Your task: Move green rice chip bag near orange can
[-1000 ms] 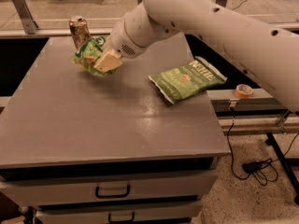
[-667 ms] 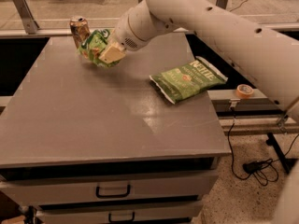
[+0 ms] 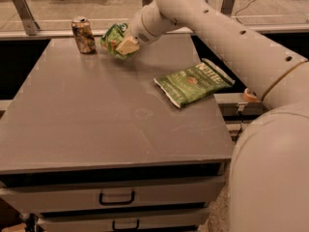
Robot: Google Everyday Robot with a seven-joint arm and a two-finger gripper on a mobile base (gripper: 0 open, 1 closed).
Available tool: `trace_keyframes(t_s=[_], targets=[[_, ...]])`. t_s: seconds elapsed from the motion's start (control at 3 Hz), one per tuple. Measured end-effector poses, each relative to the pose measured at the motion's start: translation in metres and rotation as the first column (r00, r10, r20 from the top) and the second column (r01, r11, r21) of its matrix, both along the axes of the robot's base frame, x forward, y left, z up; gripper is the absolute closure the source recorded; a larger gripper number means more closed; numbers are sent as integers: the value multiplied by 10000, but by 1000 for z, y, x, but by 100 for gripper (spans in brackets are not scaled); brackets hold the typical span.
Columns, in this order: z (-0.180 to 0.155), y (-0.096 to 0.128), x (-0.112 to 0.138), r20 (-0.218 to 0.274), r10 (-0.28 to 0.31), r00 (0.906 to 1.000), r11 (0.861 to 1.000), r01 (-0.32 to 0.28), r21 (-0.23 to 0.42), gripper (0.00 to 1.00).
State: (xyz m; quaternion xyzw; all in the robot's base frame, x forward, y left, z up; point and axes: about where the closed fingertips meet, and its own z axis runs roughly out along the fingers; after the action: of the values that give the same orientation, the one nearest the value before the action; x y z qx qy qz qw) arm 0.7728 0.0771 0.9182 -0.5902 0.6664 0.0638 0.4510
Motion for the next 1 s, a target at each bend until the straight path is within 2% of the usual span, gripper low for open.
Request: trace_keyframes(t_s=[0.33, 0.67, 1.0], targets=[[-6, -10, 24, 129, -279, 9995, 9996, 279, 17, 100], [-13, -4, 43, 74, -324, 9994, 9993, 323, 167, 82], [-14, -3, 43, 59, -310, 9995, 9994, 309, 172, 59]])
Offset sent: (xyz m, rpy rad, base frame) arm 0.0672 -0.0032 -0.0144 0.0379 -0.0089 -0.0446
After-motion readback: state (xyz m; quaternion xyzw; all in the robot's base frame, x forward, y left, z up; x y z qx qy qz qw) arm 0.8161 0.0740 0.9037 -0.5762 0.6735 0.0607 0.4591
